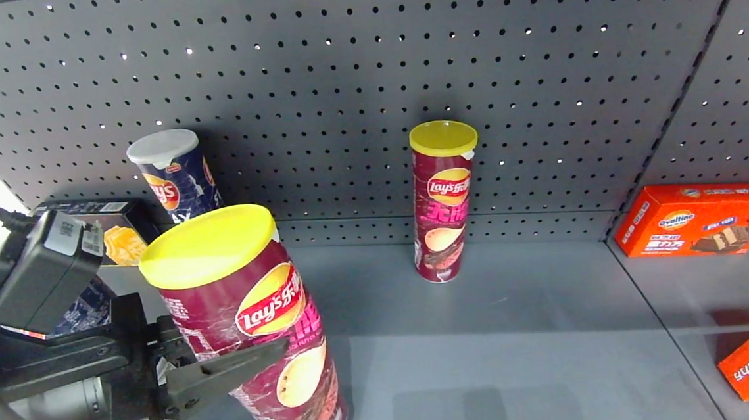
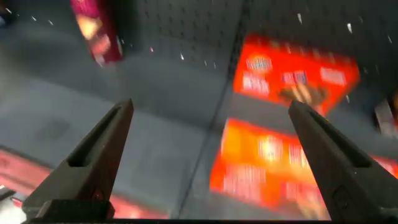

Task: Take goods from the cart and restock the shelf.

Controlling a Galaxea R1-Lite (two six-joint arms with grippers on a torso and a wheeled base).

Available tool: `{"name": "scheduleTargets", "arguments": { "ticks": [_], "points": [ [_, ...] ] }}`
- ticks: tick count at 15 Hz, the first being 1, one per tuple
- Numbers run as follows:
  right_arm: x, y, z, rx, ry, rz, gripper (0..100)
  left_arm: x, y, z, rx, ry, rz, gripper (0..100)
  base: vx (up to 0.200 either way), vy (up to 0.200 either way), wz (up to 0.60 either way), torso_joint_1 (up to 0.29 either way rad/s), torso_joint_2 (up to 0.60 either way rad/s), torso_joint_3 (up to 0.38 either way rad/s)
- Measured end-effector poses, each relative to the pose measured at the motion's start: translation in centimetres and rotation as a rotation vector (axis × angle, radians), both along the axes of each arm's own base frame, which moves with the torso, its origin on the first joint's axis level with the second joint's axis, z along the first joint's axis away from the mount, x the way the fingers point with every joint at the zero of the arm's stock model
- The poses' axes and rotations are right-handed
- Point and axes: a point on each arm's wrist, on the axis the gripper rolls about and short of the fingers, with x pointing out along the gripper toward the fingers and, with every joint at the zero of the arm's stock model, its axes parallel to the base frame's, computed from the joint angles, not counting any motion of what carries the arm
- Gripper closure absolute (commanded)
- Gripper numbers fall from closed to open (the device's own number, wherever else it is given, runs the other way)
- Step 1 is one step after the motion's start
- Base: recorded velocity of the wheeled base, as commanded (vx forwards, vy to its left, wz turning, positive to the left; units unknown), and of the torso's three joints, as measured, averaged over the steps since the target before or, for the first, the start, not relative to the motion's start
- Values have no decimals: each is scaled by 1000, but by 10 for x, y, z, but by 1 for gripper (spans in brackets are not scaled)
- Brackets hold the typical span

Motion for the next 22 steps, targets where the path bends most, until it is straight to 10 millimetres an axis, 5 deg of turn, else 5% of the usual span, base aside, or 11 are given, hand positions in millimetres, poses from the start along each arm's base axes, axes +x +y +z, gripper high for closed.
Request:
{"name": "scheduleTargets", "arguments": {
  "ticks": [5, 10, 22],
  "points": [
    [73, 19, 19, -11, 83, 173, 0, 2, -1, 1, 1, -3, 2, 100, 0, 0, 0, 0, 0, 0],
    [127, 46, 28, -15, 105, 262, 0, 4, -2, -1, 7, 8, 1, 100, 0, 0, 0, 0, 0, 0],
    [186, 89, 10, 4, 84, 675, 0, 6, -3, -2, 10, 12, 2, 100, 0, 0, 0, 0, 0, 0]
  ]
}}
